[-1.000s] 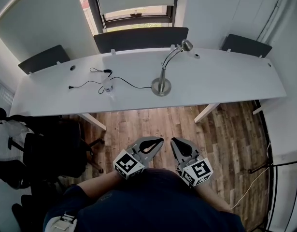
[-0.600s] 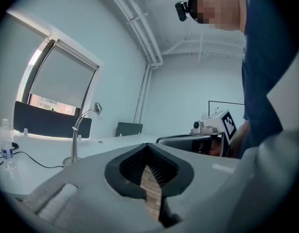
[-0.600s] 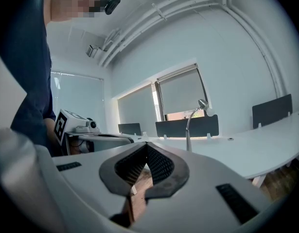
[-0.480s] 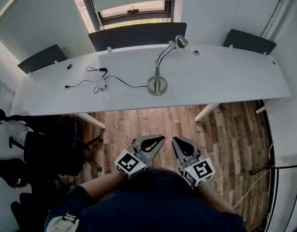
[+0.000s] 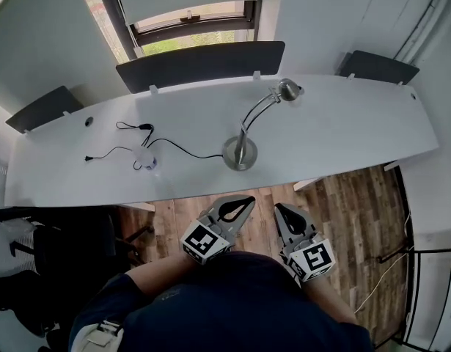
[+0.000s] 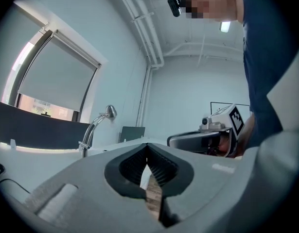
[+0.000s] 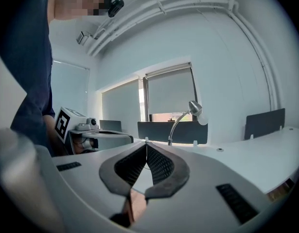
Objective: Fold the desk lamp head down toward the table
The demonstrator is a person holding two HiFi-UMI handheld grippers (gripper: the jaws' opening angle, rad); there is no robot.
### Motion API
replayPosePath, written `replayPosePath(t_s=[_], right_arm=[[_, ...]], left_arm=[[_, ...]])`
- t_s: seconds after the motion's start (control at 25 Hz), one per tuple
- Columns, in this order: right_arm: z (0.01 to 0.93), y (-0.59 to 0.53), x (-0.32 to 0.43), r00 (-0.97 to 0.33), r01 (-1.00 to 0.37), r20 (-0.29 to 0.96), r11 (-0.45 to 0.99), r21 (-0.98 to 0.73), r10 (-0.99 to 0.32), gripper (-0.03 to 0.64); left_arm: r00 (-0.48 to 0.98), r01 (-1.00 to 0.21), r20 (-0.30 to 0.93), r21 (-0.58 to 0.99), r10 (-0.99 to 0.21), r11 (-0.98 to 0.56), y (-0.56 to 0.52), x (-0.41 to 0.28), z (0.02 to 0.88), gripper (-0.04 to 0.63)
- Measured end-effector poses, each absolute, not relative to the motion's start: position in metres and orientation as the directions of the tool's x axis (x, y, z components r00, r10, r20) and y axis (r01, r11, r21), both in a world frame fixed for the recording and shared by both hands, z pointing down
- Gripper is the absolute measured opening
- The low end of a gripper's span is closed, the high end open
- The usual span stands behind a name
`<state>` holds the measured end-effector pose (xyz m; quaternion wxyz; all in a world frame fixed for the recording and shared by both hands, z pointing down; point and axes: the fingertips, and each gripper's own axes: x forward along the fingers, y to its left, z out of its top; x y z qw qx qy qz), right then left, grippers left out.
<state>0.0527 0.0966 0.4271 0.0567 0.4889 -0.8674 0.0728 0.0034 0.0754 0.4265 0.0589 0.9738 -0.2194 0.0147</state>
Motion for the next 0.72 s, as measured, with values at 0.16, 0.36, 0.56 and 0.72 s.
replayPosePath(t_s=[0.16, 0.36, 0.56, 0.72], right_arm=[[0.420, 0.047, 0.045, -0.456, -0.886, 0.202, 0.462, -0.018, -0.867, 0.011], [0.416, 0.000, 0.043, -0.406, -0.906, 0.220, 0.422, 0.029, -0.887, 0.011], [0.422, -0.024, 0.046, -0.438, -0.889, 0.245, 0.458, 0.027, -0.865, 0.011], [0.424, -0.046, 0.054, -0.483, -0.861, 0.260, 0.508, 0.035, -0.836, 0.011]], left_arm=[[0.924, -0.382, 0.060, 0.123, -0.378, -0.916, 0.020, -0.008, 0.426, 0.006], [0.941, -0.339, 0.055, 0.144, -0.334, -0.930, -0.028, -0.013, 0.430, 0.006], [0.936, -0.353, 0.077, 0.162, -0.345, -0.921, -0.049, -0.005, 0.440, 0.006], [0.915, -0.403, 0.088, 0.158, -0.394, -0.902, -0.066, 0.002, 0.441, 0.006]])
